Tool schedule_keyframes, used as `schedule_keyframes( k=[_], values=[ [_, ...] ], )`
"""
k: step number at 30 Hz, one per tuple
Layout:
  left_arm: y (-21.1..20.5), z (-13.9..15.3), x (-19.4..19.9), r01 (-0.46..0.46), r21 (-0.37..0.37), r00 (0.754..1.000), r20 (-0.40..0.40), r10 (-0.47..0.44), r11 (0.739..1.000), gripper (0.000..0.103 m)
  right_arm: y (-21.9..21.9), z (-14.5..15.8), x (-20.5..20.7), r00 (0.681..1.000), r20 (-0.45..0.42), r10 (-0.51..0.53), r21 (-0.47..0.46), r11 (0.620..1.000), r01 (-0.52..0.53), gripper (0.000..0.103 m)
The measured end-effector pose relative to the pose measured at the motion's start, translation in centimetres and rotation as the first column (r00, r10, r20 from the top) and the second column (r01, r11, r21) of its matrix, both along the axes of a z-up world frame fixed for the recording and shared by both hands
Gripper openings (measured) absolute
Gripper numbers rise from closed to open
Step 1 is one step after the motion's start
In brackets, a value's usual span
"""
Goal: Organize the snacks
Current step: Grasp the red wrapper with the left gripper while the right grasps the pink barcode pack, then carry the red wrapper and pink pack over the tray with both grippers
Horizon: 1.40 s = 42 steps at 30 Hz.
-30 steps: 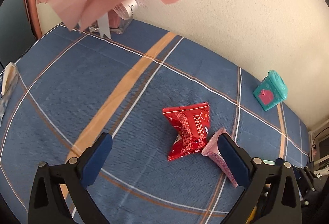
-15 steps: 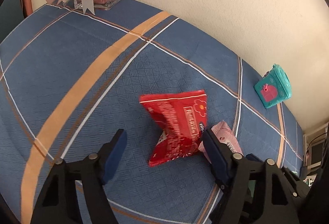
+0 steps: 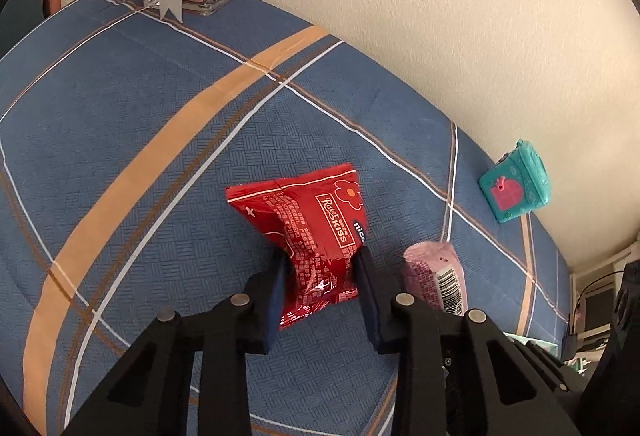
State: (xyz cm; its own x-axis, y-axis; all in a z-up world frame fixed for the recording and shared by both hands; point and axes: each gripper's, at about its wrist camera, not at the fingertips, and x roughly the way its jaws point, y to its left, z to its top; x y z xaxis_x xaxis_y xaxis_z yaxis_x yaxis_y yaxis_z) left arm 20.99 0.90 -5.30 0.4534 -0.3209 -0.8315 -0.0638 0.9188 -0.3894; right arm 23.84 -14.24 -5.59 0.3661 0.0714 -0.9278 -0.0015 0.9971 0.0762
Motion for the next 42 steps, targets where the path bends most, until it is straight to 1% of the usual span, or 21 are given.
schedule_keyframes(
  k=[2, 5, 9, 18, 23, 28, 31, 35, 38, 42],
  values=[
    [0.2, 0.2, -0.1, -0.009, -0.001, 1.0, -0.009, 0.009, 1.0, 0.034, -0.2, 0.3, -0.4, 1.0, 0.007, -0.007, 0.007, 1.0, 0.007, 0.037],
    [0.2, 0.6, -0.6, -0.012, 0.0, 1.0, -0.016, 0.012, 1.0, 0.034, -0.5, 0.9, -1.3, 1.0, 0.015, -0.019, 0.027, 0.999, 0.018, 0.037],
    [0.1, 1.2, -1.4, -0.009, -0.02, 1.0, -0.029, 0.009, 1.0, 0.034, -0.4, 1.6, -2.7, 1.0, 0.024, -0.013, 0.04, 0.999, 0.012, 0.037],
    [-0.9, 3.2, -4.1, 0.01, 0.021, 1.0, -0.027, -0.009, 1.0, 0.034, -0.3, 4.1, -6.8, 0.998, 0.055, -0.024, 0.08, 0.997, 0.02, 0.037],
    [-1.5, 4.3, -5.6, 0.027, 0.036, 0.999, -0.019, -0.026, 0.999, 0.034, -0.5, 5.8, -9.4, 0.995, 0.092, -0.027, 0.074, 0.997, 0.02, 0.037],
    [-1.5, 5.5, -7.8, 0.038, 0.067, 0.999, 0.003, -0.038, 0.997, 0.034, -1.0, 7.2, -12.1, 0.991, 0.123, -0.056, 0.082, 0.996, 0.046, 0.037],
    [-1.7, 6.0, -9.1, 0.046, 0.082, 0.999, 0.015, -0.047, 0.996, 0.034, -1.8, 7.6, -13.8, 0.987, 0.135, -0.091, 0.123, 0.99, 0.074, 0.037],
    [-2.4, 7.0, -10.7, 0.069, 0.082, 0.997, 0.039, -0.073, 0.994, 0.034, -2.7, 8.0, -15.8, 0.978, 0.155, -0.142, 0.141, 0.983, 0.12, 0.037],
    [-3.0, 7.7, -11.9, 0.085, 0.082, 0.994, 0.06, -0.09, 0.993, 0.034, -3.6, 7.9, -17.3, 0.974, 0.137, -0.183, 0.189, 0.97, 0.156, 0.037],
    [-3.5, 8.5, -13.6, 0.098, 0.077, 0.991, 0.079, -0.104, 0.992, 0.034, -4.3, 7.9, -19.0, 0.968, 0.138, -0.21, 0.195, 0.964, 0.182, 0.037]
  ],
)
